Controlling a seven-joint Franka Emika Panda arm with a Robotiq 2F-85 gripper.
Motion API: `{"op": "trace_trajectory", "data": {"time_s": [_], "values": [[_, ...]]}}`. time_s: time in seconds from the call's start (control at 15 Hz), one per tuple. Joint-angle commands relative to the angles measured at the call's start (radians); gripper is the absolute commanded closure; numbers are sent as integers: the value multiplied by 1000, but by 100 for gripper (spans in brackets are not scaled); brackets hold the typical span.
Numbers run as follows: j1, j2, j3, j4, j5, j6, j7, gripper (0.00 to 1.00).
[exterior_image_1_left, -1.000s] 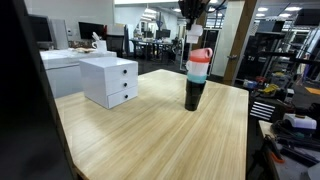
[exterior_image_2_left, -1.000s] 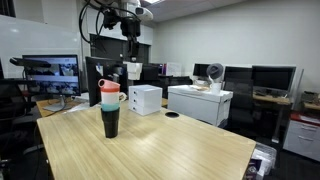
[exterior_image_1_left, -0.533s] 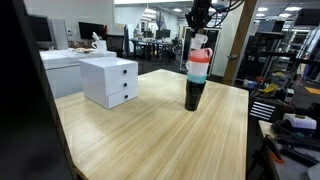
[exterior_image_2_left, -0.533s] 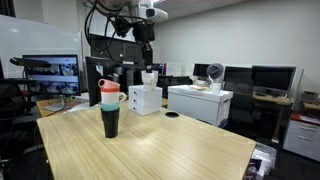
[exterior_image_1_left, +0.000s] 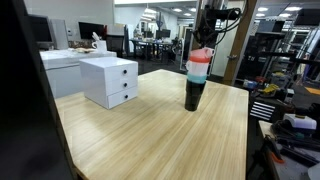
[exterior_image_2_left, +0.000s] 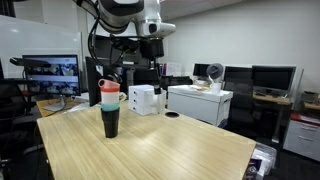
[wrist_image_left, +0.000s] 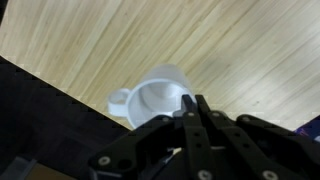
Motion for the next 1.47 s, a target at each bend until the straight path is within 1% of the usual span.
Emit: {"op": "trace_trajectory", "data": {"time_s": [0.0, 0.2, 0.47, 0.73, 0.87, 1.07, 1.4], "values": [[-39, 45, -38, -1, 5, 4, 81, 97], [-70, 92, -89, 1, 8, 32, 179, 97], [-106, 139, -148, -4, 32, 36, 296, 97], [-137, 174, -190, -15, 61, 38, 372, 97], [-151, 184, -205, -23, 89, 50, 393, 97], [-162, 187, -220, -50, 119, 94, 391, 97], [-163, 175, -231, -106, 117, 180, 358, 97]]}}
